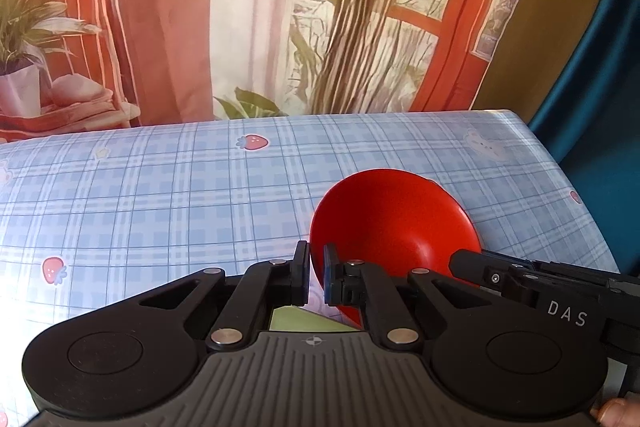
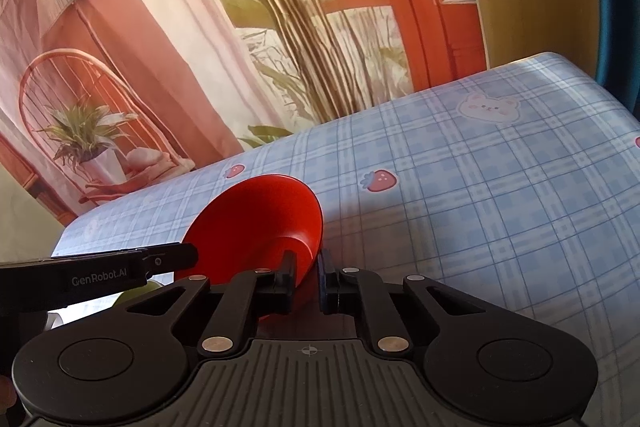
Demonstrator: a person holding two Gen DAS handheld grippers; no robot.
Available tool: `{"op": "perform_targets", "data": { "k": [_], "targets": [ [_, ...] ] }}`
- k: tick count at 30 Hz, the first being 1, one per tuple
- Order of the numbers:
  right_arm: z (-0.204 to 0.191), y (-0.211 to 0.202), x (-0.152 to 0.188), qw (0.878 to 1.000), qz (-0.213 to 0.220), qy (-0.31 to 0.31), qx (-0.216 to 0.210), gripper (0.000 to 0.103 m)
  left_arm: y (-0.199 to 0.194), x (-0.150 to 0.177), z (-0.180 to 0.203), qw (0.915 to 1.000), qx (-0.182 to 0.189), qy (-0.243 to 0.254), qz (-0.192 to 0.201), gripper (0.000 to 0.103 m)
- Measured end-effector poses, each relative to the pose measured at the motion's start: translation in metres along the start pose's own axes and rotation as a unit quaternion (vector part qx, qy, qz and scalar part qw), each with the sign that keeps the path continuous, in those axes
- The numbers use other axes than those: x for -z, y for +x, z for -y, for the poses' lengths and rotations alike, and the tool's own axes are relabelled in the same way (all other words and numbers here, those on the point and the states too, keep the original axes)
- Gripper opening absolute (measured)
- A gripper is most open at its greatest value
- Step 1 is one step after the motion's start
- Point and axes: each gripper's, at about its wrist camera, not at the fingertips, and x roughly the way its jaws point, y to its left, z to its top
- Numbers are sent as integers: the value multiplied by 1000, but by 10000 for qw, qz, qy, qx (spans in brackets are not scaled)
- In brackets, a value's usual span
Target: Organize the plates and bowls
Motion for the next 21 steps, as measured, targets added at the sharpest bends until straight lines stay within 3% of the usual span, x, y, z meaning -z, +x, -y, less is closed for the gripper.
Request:
{"op": "perform_targets", "data": {
  "k": [21],
  "targets": [
    [1, -79, 6, 9991, 417, 35, -39, 9, -73, 20, 36, 9992, 117, 285, 245, 10]
  ]
}}
